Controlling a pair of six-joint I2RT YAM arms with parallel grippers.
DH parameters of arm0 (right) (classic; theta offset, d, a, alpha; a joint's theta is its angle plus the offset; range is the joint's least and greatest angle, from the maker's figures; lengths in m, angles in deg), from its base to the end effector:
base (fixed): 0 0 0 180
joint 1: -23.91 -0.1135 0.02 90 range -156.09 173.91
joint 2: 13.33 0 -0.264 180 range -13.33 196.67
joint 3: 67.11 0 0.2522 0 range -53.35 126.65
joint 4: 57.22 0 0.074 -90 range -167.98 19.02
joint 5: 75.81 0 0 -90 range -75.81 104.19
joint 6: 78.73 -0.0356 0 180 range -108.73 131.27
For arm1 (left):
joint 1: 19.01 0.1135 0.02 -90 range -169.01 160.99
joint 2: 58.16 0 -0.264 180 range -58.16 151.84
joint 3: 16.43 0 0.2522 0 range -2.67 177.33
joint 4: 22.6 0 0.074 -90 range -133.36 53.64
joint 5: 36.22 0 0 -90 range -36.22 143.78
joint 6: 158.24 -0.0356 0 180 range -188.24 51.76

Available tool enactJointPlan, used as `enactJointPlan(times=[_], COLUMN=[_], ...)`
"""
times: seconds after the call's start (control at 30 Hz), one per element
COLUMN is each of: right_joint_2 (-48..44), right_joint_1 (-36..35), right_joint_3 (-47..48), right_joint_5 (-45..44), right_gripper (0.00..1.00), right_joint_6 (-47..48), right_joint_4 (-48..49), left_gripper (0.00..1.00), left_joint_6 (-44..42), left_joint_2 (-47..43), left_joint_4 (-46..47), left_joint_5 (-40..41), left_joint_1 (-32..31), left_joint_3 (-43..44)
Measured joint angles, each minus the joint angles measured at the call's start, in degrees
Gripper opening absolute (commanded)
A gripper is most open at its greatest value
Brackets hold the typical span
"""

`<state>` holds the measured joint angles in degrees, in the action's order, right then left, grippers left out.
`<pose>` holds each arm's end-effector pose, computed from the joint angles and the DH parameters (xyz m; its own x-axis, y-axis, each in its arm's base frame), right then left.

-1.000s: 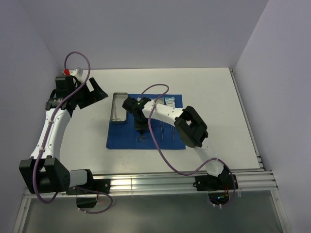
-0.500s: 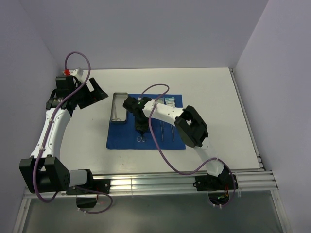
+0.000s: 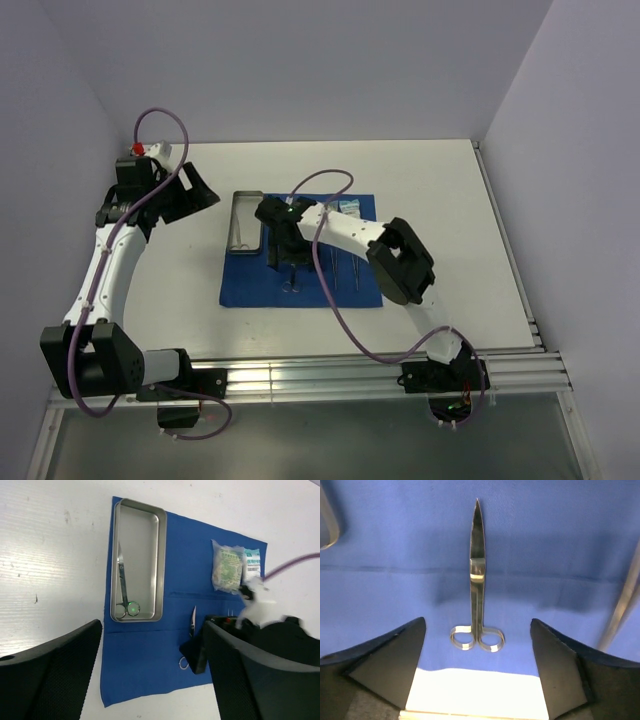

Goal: Open and lay out the surgical kit

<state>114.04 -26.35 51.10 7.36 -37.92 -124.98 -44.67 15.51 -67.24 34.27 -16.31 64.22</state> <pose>0.2935 0.3464 0.1767 -0.9718 0.0066 -0.2356 -0.0164 0.9953 0.0956 0.2815 0.0014 0.3318 -0.6472 -0.4079 -0.6440 -0.0427 0.8629 -0.5036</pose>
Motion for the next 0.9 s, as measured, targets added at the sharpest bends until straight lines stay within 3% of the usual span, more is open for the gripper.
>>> enactJointPlan(times=[0.03, 0.27, 0.4, 0.47, 0.63, 0.9], right_joint_2=[-1.4, -17.1, -25.3, -27.0, -27.6, -27.6], right_joint_1=[0.0, 1.0, 2.8, 3.7, 5.1, 5.9], right_joint_3=[-0.7, -5.6, -7.5, -8.1, -11.3, -15.1], right_joint_5=[-0.3, -1.9, -2.2, -2.3, -2.3, -2.2], right_gripper=[1.00, 1.00, 1.00, 1.00, 1.00, 1.00], right_joint_6=[0.1, 0.9, 1.7, 2.2, 2.8, 3.3], right_joint_4=[0.0, 2.3, 5.0, 5.6, 6.1, 6.2], left_gripper=[0.81, 0.74, 0.73, 0.72, 0.47, 0.47], left_joint_6=[-0.5, -4.9, -6.5, -6.5, -5.2, -3.7], left_joint_2=[0.0, 3.4, 8.5, 11.1, 17.8, 28.7], left_joint_4=[0.2, -0.4, -0.7, -1.3, -3.5, -7.7], left_joint_5=[0.4, 5.4, 10.5, 12.8, 15.8, 20.6], left_joint_1=[0.0, -2.6, -7.9, -11.3, -16.0, -18.5], left_joint_3=[-0.3, 0.4, 1.6, 1.7, 2.5, 7.1])
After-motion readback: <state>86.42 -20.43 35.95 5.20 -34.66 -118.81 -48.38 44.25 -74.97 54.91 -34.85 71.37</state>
